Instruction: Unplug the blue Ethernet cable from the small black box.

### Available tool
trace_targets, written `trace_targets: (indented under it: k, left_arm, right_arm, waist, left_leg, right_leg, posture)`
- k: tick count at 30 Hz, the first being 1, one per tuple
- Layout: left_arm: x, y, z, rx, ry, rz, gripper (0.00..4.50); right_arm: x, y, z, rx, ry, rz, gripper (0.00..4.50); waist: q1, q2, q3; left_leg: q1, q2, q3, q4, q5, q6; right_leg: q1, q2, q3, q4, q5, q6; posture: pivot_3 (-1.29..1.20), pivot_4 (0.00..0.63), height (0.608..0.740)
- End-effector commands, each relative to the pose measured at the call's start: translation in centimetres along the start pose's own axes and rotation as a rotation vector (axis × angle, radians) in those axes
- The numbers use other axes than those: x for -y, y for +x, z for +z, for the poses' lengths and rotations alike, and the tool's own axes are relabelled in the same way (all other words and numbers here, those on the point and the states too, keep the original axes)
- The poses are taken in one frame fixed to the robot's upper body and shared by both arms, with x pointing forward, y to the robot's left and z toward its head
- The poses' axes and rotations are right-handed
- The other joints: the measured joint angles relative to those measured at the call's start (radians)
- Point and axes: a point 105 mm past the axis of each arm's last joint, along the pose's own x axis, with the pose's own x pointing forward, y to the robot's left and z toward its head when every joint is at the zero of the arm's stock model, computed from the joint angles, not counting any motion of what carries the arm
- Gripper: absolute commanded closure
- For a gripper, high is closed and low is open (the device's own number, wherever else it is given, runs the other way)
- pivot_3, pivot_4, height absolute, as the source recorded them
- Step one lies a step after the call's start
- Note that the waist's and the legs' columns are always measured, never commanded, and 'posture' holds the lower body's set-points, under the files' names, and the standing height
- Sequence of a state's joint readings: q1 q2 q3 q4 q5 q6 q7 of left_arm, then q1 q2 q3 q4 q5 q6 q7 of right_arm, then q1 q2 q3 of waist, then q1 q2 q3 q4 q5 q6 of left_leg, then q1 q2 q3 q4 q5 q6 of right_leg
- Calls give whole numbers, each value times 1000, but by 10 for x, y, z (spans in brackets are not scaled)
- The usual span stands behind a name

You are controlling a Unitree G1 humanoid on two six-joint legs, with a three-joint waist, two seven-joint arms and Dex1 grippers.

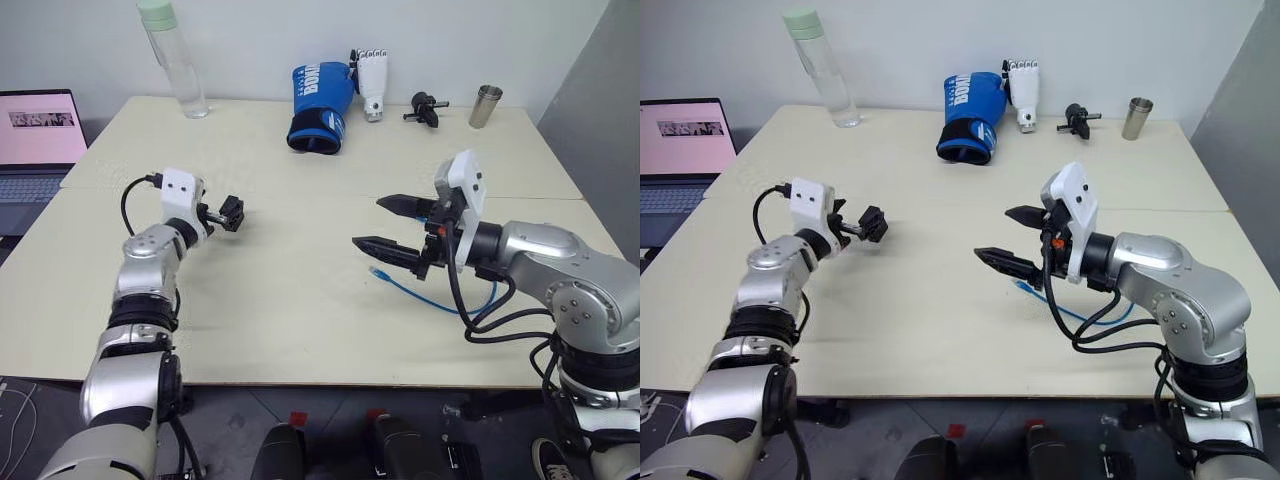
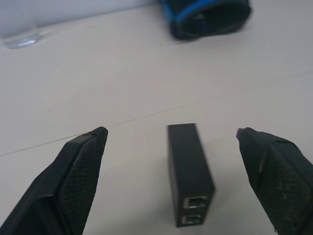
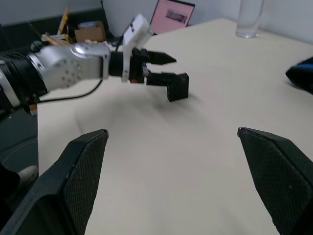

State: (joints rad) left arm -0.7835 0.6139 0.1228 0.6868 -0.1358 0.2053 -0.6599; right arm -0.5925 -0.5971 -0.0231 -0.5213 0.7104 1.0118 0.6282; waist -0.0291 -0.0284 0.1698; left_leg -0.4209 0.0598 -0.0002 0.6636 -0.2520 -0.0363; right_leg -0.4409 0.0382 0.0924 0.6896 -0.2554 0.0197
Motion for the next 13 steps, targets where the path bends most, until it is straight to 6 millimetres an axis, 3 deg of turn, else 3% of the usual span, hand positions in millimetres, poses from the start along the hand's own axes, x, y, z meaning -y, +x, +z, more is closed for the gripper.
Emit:
trace_targets:
  k: [1,5,10,13]
  left_arm:
    - [19,-22,27,-58,142,-243,13]
    - [33,-56,40,-120,238,-484,13]
    - [14,-86,45,-189,291,-579,13]
    - [-3,-90,51,-174,287,-539,13]
  right_arm:
    - [11,-24,-3,-54,-45,-47,0]
    - [18,-50,-12,-138,2,-67,0]
    - [27,-77,-9,-165,90,-95,0]
    - [33,-86,-16,-200,98,-136,0]
  waist:
    - [-1,0,0]
    - [-2,0,0]
    - [-3,0,0]
    - [-2,0,0]
  left_leg:
    - [0,0,0,0,0,0]
    - [2,0,1,-1,0,0]
    - [4,1,1,-1,0,0]
    - [4,1,2,-1,0,0]
  right_leg:
    - [0,0,0,0,0,0]
    - [0,0,1,0,-1,-1]
    - [1,2,1,1,-1,-1]
    - [1,2,1,1,-2,-2]
  posture:
    - [0,150,740]
    - [0,150,740]
    - [0,150,740]
    - [0,150,740]
